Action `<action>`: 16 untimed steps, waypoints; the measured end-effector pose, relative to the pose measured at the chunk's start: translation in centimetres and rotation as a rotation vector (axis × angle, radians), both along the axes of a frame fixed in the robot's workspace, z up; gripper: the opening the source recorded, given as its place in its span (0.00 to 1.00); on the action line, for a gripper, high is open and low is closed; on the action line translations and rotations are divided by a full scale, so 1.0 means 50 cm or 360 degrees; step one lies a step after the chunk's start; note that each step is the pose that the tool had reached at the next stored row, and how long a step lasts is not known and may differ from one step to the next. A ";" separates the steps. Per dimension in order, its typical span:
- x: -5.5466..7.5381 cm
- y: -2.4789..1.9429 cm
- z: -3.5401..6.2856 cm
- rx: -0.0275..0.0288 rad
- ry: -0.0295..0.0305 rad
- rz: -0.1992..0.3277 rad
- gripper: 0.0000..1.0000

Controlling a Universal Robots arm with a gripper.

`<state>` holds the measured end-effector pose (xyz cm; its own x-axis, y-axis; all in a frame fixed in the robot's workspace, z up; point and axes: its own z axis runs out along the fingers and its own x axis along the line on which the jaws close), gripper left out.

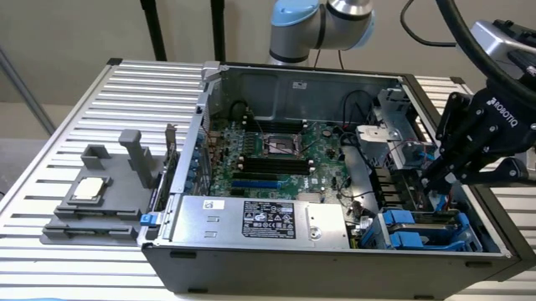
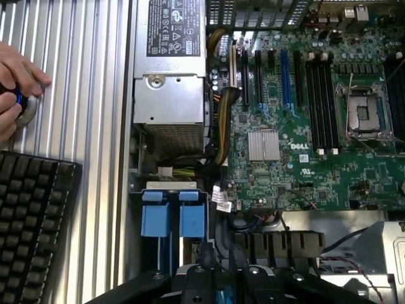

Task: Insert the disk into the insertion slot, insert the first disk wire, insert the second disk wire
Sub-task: 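Insert the second disk wire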

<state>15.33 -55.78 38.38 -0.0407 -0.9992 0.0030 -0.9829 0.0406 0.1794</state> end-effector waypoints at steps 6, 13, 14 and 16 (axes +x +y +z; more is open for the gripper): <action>0.008 0.0062 0.001 -0.00609 -0.00027 -0.0005 0.25; 0.009 0.0077 0.001 -0.00611 -0.00072 -0.0005 0.33; 0.009 0.0078 0.000 -0.00611 -0.00078 -0.0005 0.33; 0.009 0.0087 -0.001 -0.00611 -0.00095 -0.0005 0.33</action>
<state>15.80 -55.35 38.35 -0.0442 -0.9982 0.0410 -0.9838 0.0507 0.1718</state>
